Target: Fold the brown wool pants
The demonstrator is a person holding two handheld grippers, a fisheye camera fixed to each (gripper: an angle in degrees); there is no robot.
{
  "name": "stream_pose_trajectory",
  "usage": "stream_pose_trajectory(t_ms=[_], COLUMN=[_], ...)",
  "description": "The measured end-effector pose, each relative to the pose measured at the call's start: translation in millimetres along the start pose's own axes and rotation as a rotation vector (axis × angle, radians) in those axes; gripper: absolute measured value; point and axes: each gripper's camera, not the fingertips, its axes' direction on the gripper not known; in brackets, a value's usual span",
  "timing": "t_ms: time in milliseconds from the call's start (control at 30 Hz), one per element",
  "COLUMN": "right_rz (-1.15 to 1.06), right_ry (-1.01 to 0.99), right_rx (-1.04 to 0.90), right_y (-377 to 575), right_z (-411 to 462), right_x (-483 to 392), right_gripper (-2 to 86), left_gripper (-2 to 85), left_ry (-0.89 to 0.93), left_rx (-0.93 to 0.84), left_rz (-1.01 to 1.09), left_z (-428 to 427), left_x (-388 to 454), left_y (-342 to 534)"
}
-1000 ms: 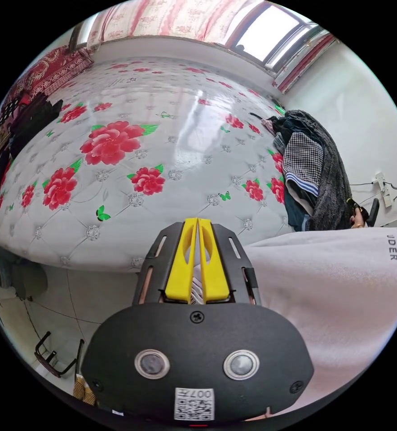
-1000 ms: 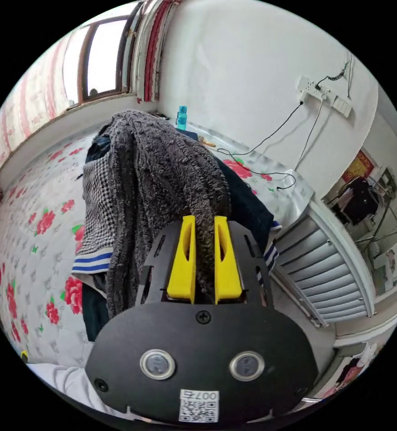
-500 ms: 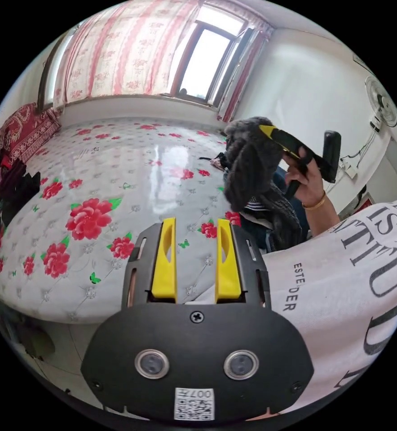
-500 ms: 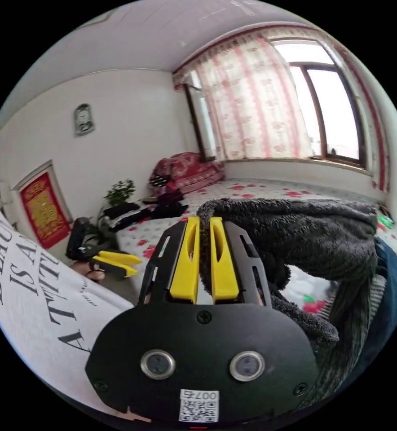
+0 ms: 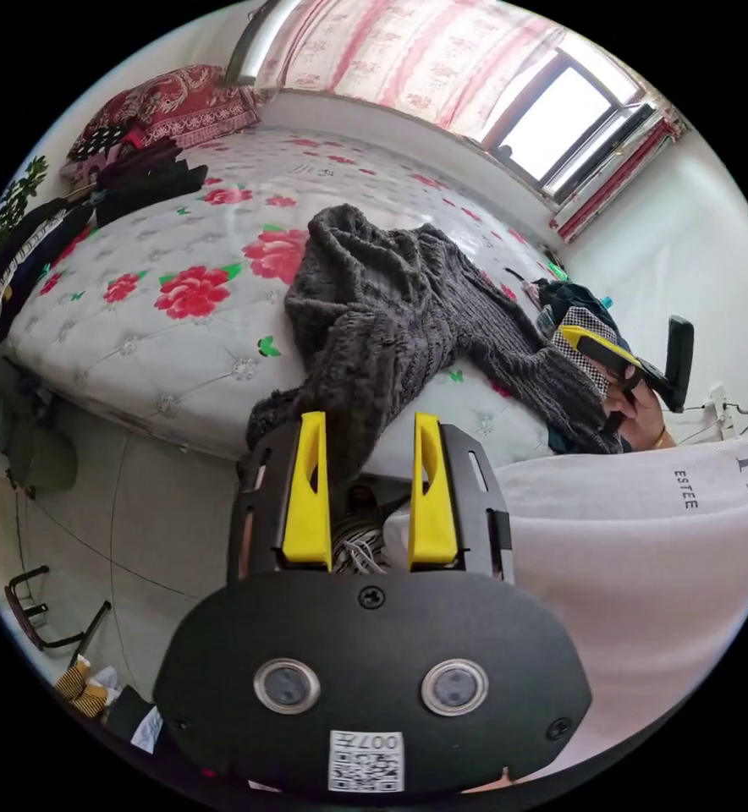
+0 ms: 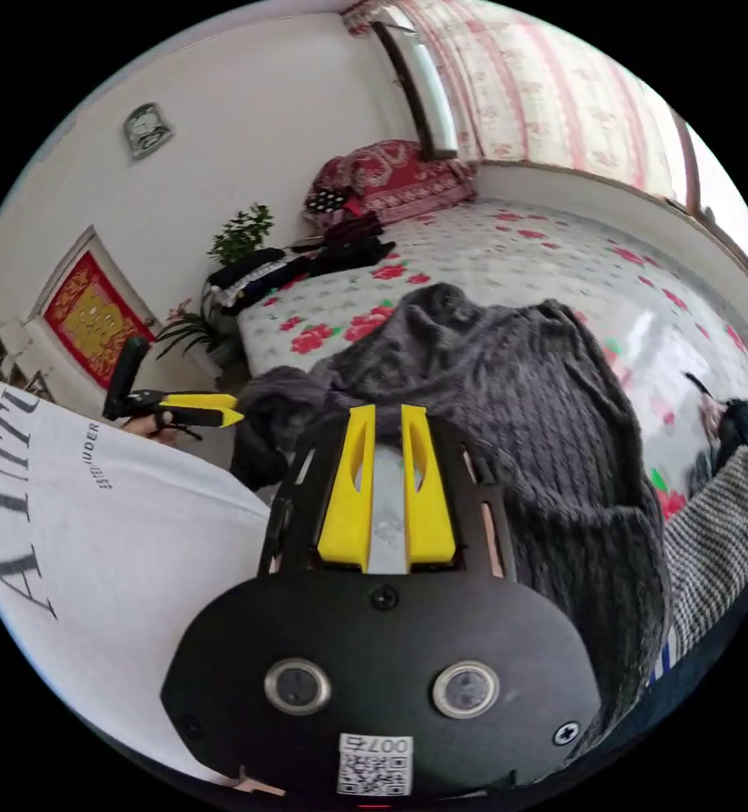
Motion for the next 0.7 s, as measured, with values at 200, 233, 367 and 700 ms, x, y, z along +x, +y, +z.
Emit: stream_pose_trajectory(t_ms=[200, 233, 367, 700], right_rz=[0.263, 0.283, 0.375, 0.045], right_ry=[0.491, 0.515, 0.467, 0.224], right_rx=[-0.075, -0.09, -0.122, -0.063], right_y=[57, 61, 76, -52], right_z=[-7, -5, 15, 147], right_x=[104, 112, 136, 65], right_gripper=[7.0, 7.1, 7.7, 8.3], left_gripper=[14.6, 13.8, 8.1, 10.4], left_ry=[0.053, 0.057, 0.014, 0.006], left_rx=[-0.045, -0.051, -0.074, -0.063], left_rz=[-0.049, -0.059, -0.117, -0.075], left_z=[28, 32, 44, 48], left_x=[-8, -9, -14, -6], left_y=[-11, -17, -37, -47])
